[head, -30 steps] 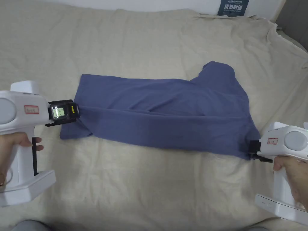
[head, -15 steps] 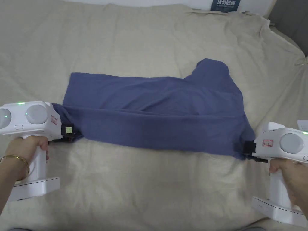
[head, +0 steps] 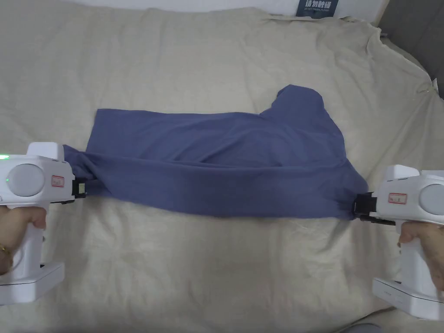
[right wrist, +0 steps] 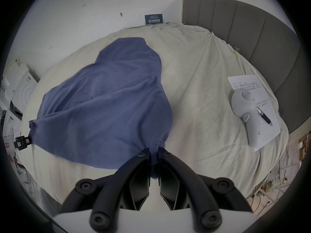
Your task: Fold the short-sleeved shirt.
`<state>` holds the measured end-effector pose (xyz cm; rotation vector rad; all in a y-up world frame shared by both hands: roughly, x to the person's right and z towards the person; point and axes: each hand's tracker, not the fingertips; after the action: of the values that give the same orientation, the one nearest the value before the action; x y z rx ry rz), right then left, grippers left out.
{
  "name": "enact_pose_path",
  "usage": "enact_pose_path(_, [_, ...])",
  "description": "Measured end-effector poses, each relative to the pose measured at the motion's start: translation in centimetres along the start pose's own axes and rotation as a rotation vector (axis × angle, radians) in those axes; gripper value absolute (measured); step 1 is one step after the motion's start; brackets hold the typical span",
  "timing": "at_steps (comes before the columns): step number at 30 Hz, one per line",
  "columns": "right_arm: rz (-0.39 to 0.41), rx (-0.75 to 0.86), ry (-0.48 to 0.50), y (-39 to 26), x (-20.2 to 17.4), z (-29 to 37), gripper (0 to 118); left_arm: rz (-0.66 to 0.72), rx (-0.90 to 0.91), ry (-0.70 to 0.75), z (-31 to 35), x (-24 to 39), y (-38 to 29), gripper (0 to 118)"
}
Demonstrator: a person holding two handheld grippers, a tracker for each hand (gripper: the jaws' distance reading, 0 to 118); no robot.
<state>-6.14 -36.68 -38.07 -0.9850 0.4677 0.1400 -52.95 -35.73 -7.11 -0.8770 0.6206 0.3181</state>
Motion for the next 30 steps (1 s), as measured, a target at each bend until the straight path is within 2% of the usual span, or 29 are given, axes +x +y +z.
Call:
enact_pose_path(7, [-0.021,0.103,0.048,-0.1,2.0,6.0,7,0.039,0.098,-0.029,6.0,-3.1,-1.1,2])
enact_pose_path(12, [-0.037,0.118,0.091,-3.9,3.3,9.0,7,0.057,0.106,-0.045,9.8,-5.0,-6.1,2])
enact_pose_path(16, [-0.038,0.058,0.083,-8.5,3.6,8.6,7,0.011,0.025,-0.012,9.7,-5.3,-11.4,2])
enact_pose_path(20, [-0.063,-0.055,0.049,-12.8,3.8,6.1,7,0.123,-0.089,-0.027,7.0,-7.0,-16.1,2])
enact_pose_path(22, [-0.074,-0.07,0.044,-14.0,3.9,5.1,7,0.159,-0.096,-0.015,6.5,-6.7,-17.2,2])
enact_pose_path(26, [-0.146,-0.054,0.043,-14.8,4.2,4.0,7,0.155,-0.076,-0.005,6.5,-6.5,-17.2,7])
enact_pose_path(27, [-0.139,-0.05,0.034,-14.7,4.1,4.2,8,0.146,-0.08,0.01,6.6,-6.5,-17.1,14])
enact_pose_path(28, [-0.118,-0.043,0.007,-14.4,4.0,4.6,11,0.135,-0.082,0.039,6.8,-6.8,-16.9,29])
enact_pose_path(29, [-0.084,-0.036,-0.028,-14.0,4.0,5.0,19,0.137,-0.067,0.048,7.5,-7.3,-16.5,48])
enact_pose_path(30, [-0.058,-0.027,-0.058,-13.5,4.1,5.6,42,0.152,-0.046,0.064,8.9,-7.6,-16.2,77])
